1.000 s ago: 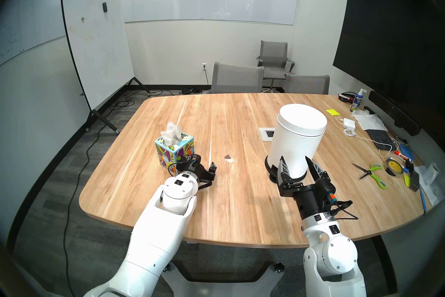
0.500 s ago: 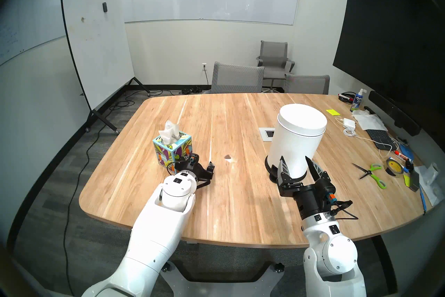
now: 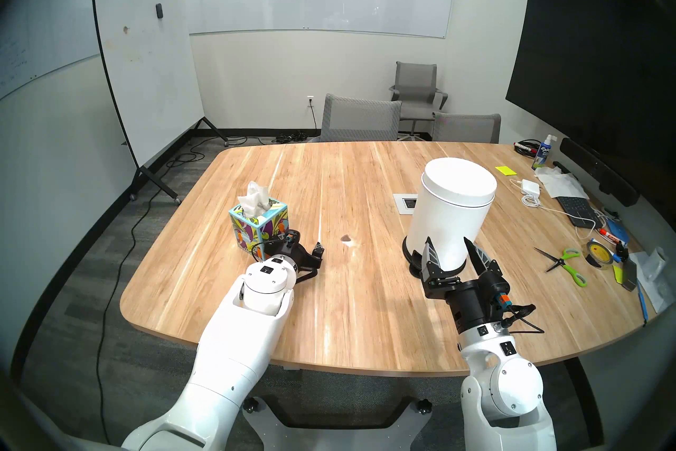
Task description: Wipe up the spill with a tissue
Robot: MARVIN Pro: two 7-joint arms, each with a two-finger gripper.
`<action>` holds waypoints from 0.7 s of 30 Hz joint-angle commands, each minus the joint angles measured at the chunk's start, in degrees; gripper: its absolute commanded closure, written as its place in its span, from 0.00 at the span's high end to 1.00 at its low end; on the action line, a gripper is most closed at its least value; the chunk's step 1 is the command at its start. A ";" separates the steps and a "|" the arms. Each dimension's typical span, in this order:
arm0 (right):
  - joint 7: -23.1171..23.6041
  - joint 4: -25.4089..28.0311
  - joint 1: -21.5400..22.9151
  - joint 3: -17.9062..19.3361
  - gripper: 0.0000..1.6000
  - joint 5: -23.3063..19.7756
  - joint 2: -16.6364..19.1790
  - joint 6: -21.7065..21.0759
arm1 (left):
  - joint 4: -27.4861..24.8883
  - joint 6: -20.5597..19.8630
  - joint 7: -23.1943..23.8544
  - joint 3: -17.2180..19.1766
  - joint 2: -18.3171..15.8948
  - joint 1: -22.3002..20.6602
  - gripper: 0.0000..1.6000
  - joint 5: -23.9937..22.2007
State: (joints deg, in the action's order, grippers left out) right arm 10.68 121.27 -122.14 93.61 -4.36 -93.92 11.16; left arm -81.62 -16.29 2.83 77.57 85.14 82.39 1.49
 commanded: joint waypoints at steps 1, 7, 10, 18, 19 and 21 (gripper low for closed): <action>0.12 1.35 0.16 0.04 1.00 0.03 0.14 0.27 | -6.68 3.40 0.83 -0.90 -0.93 2.74 1.00 0.24; 0.11 1.28 0.21 0.04 1.00 0.02 0.13 0.29 | -11.12 6.38 1.45 -0.18 -2.50 4.54 1.00 -0.15; 0.11 1.26 0.22 0.04 1.00 0.02 0.12 0.30 | -13.67 7.84 1.82 0.58 -3.41 5.60 1.00 -0.49; 0.09 1.12 0.30 0.04 1.00 0.02 0.10 0.32 | -18.97 13.66 3.33 3.11 -5.98 7.12 1.00 -1.05; 0.09 1.10 0.31 0.04 1.00 0.02 0.10 0.32 | -20.18 14.44 3.58 3.64 -6.41 7.74 1.00 -1.25; 0.08 1.07 0.33 0.03 1.00 0.02 0.10 0.32 | -21.39 16.38 3.67 4.54 -7.12 8.35 1.00 -1.26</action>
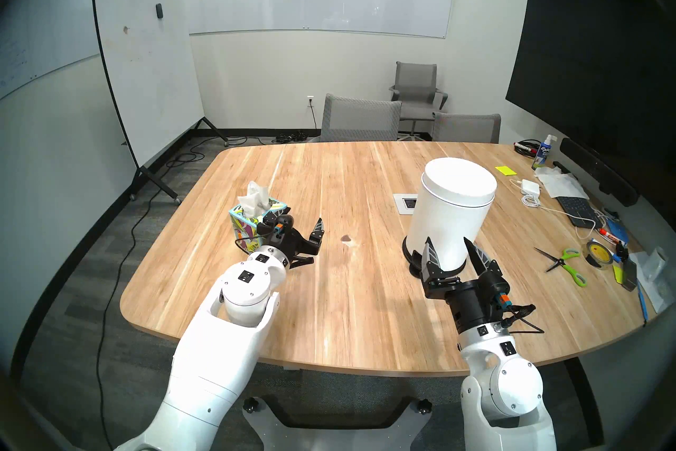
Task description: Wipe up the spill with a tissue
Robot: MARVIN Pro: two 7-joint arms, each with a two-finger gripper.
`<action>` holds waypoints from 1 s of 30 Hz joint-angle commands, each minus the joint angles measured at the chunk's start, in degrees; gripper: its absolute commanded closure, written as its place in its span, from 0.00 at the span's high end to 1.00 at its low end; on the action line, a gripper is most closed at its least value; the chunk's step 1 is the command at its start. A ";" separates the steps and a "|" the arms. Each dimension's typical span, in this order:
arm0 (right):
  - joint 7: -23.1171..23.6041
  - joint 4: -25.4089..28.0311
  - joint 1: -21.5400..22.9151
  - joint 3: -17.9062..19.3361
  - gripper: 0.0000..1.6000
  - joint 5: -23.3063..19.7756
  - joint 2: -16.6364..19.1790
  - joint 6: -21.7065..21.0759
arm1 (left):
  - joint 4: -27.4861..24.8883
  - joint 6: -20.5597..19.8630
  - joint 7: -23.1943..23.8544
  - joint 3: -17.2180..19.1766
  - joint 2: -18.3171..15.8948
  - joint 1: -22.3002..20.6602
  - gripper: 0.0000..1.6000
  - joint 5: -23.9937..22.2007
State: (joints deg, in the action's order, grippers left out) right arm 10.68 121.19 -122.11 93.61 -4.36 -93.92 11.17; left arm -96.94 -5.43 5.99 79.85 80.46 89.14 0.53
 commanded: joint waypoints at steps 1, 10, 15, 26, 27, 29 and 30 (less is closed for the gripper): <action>0.09 1.15 0.30 0.03 1.00 0.02 0.10 0.31 | -6.89 5.86 0.73 2.81 -2.76 2.16 1.00 -0.59; 0.09 1.20 0.28 0.04 1.00 0.02 0.11 0.32 | -12.38 6.86 0.60 10.38 -4.75 6.30 1.00 -3.86; 0.11 1.34 0.20 0.04 1.00 0.02 0.13 0.30 | -14.73 -0.17 2.45 14.79 -5.25 8.10 1.00 -8.84; 0.13 1.51 0.09 0.04 1.00 0.03 0.15 0.22 | -13.13 -10.23 9.37 18.74 -10.44 6.74 1.00 -13.02; 0.13 1.52 0.09 0.04 1.00 0.03 0.15 0.21 | -11.31 -10.15 9.54 18.10 -10.68 5.11 1.00 -12.26; 0.13 1.52 0.09 0.04 1.00 0.03 0.15 0.21 | -10.64 -10.52 9.60 17.80 -10.62 4.38 1.00 -12.22; 0.13 1.51 0.09 0.04 1.00 0.03 0.15 0.22 | -9.95 -11.14 9.49 17.39 -10.51 3.43 1.00 -12.11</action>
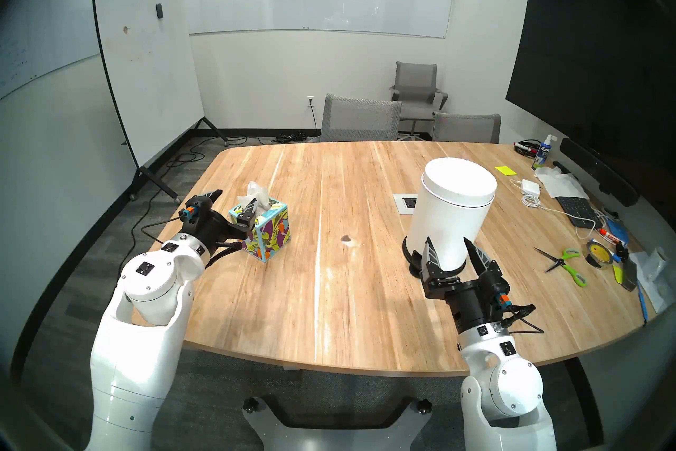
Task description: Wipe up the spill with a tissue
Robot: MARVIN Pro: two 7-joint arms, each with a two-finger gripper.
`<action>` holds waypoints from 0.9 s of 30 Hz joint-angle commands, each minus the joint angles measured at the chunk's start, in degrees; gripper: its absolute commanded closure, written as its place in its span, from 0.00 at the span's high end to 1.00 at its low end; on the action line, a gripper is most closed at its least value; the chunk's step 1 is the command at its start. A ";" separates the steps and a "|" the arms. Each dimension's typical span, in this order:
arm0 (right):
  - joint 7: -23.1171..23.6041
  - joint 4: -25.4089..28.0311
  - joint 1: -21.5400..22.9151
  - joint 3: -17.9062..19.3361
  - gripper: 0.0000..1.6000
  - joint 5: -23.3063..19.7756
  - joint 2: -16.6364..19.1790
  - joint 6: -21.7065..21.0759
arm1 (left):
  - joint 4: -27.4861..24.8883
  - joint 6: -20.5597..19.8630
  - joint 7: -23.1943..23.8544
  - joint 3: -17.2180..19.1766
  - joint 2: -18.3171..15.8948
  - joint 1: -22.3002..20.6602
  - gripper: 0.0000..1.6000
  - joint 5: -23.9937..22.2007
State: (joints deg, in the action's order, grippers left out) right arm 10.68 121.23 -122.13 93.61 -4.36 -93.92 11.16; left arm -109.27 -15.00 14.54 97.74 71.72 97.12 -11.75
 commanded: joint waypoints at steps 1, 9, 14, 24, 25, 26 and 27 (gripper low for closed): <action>0.13 1.46 0.11 0.04 1.00 0.03 0.15 0.24 | 2.98 -1.27 0.75 -0.89 -1.66 -5.24 1.00 0.56; 0.13 1.40 0.15 0.04 1.00 0.03 0.14 0.27 | 7.22 -2.03 -0.62 -3.91 -0.22 -10.08 1.00 0.85; 0.13 1.44 0.13 0.04 1.00 0.03 0.15 0.25 | 7.88 -1.94 -2.05 -5.45 0.98 -10.30 1.00 1.56; 0.13 1.47 0.11 0.04 1.00 0.03 0.15 0.23 | 15.23 -4.67 -5.34 -8.32 2.75 -14.62 0.00 3.72; 0.13 1.45 0.12 0.04 1.00 0.03 0.15 0.25 | 17.14 -3.75 -6.42 -8.84 3.21 -15.69 0.00 4.64; 0.13 1.44 0.13 0.04 1.00 0.03 0.14 0.25 | 18.57 -3.46 -6.56 -9.01 3.47 -16.50 0.00 4.63; 0.13 1.43 0.13 0.04 1.00 0.03 0.14 0.25 | 19.70 -2.89 -7.28 -9.15 3.88 -17.08 0.00 4.94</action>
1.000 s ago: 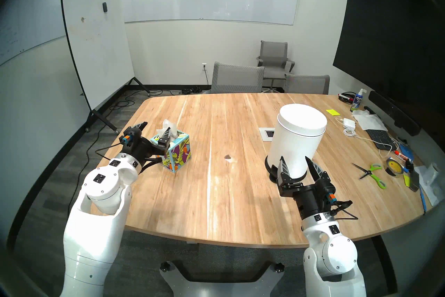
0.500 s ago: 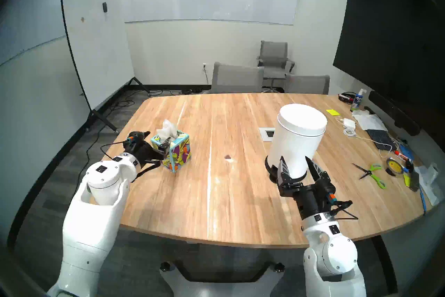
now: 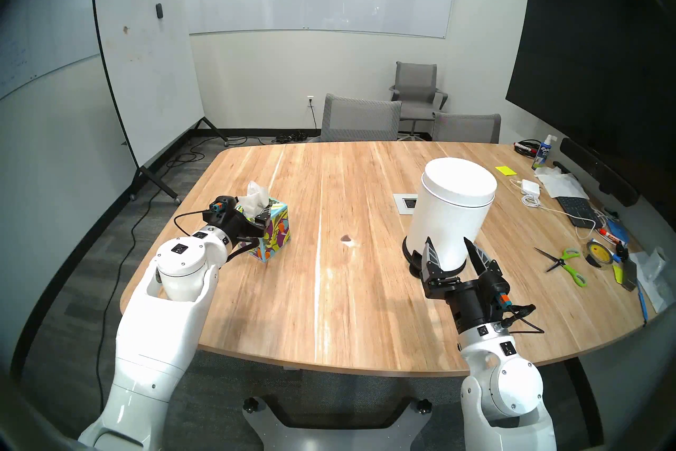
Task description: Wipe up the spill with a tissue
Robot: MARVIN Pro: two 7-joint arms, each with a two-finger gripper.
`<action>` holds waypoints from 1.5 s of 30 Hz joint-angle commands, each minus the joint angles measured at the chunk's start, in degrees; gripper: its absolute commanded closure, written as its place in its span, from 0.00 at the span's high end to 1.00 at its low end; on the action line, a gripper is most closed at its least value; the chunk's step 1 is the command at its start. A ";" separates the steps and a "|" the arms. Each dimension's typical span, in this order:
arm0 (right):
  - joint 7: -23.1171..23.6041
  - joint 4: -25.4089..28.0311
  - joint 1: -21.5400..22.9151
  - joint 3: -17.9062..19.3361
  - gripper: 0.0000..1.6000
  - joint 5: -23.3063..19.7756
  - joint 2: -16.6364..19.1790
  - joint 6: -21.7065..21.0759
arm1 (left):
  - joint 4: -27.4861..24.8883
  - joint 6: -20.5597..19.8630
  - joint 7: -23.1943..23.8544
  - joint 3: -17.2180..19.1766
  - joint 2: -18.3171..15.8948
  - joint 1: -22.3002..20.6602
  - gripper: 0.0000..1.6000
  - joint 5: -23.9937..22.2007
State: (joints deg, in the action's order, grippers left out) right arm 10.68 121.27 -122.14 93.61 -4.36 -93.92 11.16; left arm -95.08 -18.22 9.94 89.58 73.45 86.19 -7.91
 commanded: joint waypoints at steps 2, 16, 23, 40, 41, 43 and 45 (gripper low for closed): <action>0.13 1.40 0.13 0.04 1.00 0.03 0.14 0.25 | 5.61 0.83 -2.74 -0.56 2.25 -6.24 0.00 0.65; 0.11 1.24 0.24 0.04 1.00 0.02 0.12 0.30 | -6.24 4.13 0.44 4.89 0.32 -2.88 0.00 -3.61; 0.10 1.17 0.27 0.04 1.00 0.02 0.11 0.32 | -10.32 6.62 4.72 6.77 -1.64 2.24 0.00 -5.04; 0.12 1.31 0.19 0.04 1.00 0.03 0.13 0.30 | -24.62 6.53 14.58 17.76 1.28 17.68 0.00 -8.02; 0.12 1.33 0.18 0.04 1.00 0.03 0.14 0.29 | -25.69 6.22 14.79 18.33 1.48 18.82 0.00 -8.43; 0.13 1.39 0.14 0.04 1.00 0.03 0.14 0.26 | -25.79 6.89 15.07 19.16 1.56 19.76 0.00 -9.07; 0.13 1.45 0.10 0.04 1.00 0.03 0.15 0.22 | -23.77 7.08 15.04 19.11 1.48 18.80 0.00 -9.43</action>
State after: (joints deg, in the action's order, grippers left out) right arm 10.68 121.21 -122.12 93.61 -4.36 -93.92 11.16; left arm -117.68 -12.40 24.26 107.01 74.03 102.48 -15.76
